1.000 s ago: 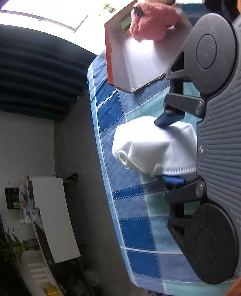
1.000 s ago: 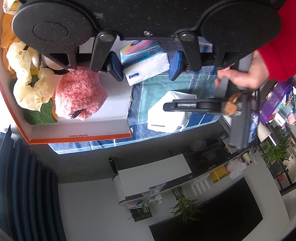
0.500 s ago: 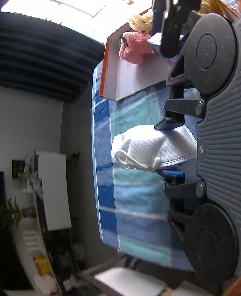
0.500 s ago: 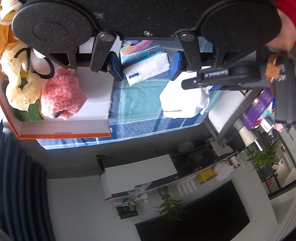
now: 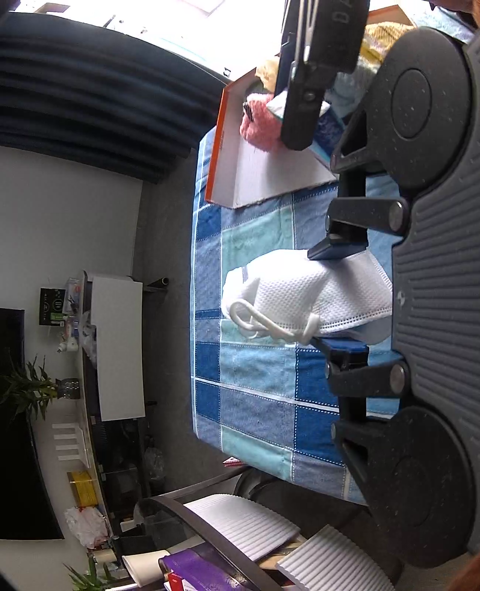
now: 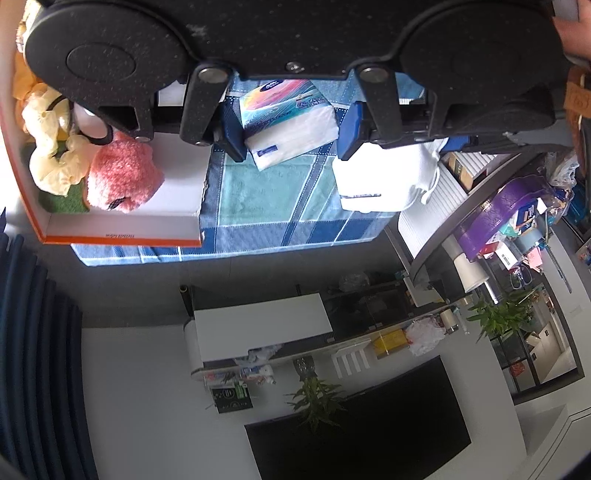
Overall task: Organize soft objects
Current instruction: 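Carry the white mask and tissue pack over the white box with both tools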
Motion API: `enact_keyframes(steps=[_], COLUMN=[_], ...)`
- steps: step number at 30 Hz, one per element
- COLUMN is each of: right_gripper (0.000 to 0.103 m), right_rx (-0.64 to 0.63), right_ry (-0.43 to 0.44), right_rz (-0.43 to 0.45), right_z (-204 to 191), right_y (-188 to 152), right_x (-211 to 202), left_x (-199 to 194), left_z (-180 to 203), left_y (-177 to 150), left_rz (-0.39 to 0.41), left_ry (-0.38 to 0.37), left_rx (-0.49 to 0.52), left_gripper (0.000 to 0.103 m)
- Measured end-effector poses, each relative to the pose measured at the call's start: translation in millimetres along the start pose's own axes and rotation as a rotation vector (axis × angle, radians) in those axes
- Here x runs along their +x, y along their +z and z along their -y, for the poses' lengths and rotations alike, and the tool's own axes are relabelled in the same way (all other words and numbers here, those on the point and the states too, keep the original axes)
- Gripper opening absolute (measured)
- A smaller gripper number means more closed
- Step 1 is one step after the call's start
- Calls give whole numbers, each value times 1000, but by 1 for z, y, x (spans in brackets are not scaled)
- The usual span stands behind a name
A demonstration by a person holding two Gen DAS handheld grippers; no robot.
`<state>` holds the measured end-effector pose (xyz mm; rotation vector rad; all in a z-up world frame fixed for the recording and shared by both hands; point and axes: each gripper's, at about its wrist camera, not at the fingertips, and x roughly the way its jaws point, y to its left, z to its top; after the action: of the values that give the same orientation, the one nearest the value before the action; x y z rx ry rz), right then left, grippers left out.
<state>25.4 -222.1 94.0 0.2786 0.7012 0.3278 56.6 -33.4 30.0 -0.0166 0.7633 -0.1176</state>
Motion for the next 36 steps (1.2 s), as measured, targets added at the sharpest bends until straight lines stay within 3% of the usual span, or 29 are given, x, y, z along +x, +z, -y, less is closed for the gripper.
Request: enact_keyframes(steps=[15,36], right_gripper=[66,66], right_rx=[-12,47], right_ry=[-17,-103], right_rz=[38,84], right_z=[0,45], right_y=[0,-4], right_x=[-31,-68], left_x=[-24,-27], left_z=[18,63], left_y=[-8,-4], left_rz=[38,50], left_ry=[-19,-108], left_rx=[-11,44], left_gripper=[42,42])
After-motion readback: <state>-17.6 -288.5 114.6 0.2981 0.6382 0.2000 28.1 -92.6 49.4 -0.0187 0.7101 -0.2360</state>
